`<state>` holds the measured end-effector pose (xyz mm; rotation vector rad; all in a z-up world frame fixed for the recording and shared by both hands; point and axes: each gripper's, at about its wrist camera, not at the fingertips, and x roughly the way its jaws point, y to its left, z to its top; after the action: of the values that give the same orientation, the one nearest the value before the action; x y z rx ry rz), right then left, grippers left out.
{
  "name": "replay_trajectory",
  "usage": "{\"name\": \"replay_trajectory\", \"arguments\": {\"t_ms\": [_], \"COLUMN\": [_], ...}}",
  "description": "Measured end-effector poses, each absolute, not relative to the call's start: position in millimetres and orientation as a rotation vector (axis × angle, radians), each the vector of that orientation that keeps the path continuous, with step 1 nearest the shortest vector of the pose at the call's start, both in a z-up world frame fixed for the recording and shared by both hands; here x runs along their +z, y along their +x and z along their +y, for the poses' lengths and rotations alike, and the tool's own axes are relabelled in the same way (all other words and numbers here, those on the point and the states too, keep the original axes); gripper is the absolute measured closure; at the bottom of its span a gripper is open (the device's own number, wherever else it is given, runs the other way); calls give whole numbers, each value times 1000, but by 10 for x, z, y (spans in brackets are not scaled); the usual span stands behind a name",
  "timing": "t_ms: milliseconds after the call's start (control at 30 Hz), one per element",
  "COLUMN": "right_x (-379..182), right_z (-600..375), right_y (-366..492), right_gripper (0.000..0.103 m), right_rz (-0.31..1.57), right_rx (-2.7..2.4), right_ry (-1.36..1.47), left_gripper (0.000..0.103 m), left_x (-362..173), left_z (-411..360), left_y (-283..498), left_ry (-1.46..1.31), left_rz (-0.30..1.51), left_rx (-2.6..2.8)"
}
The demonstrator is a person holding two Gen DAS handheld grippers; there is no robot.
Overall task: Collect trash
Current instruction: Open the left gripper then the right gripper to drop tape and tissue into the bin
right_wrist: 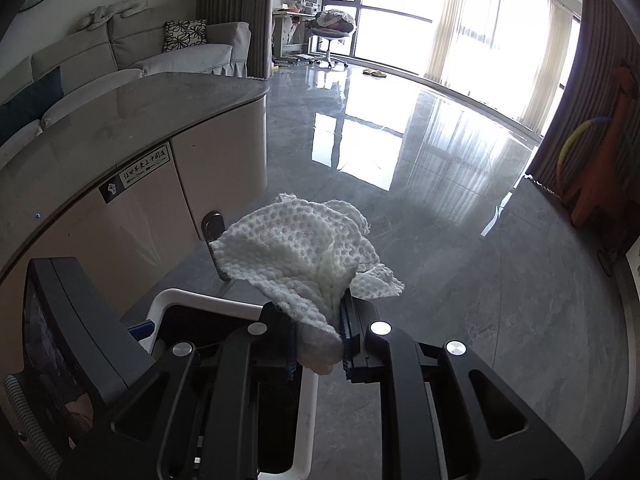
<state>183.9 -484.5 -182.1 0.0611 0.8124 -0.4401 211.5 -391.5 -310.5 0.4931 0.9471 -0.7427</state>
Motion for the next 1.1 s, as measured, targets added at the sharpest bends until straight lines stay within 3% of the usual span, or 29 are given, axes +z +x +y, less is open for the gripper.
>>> {"name": "replay_trajectory", "arguments": {"t_ms": [533,1100], "right_x": [-1862,-2461], "right_z": [-4743,-4617], "right_y": [1896,1976], "right_gripper": [85,84], "right_rz": [822,1044], "right_rx": [-352,-230], "right_ry": [71,83], "left_gripper": [4,4], "left_x": [-2635,-2140], "left_z": [-3145,-2830], "left_y": [2378,2419], "left_ry": [358,265], "left_rz": [830,743], "left_rx": [-515,-444]}}
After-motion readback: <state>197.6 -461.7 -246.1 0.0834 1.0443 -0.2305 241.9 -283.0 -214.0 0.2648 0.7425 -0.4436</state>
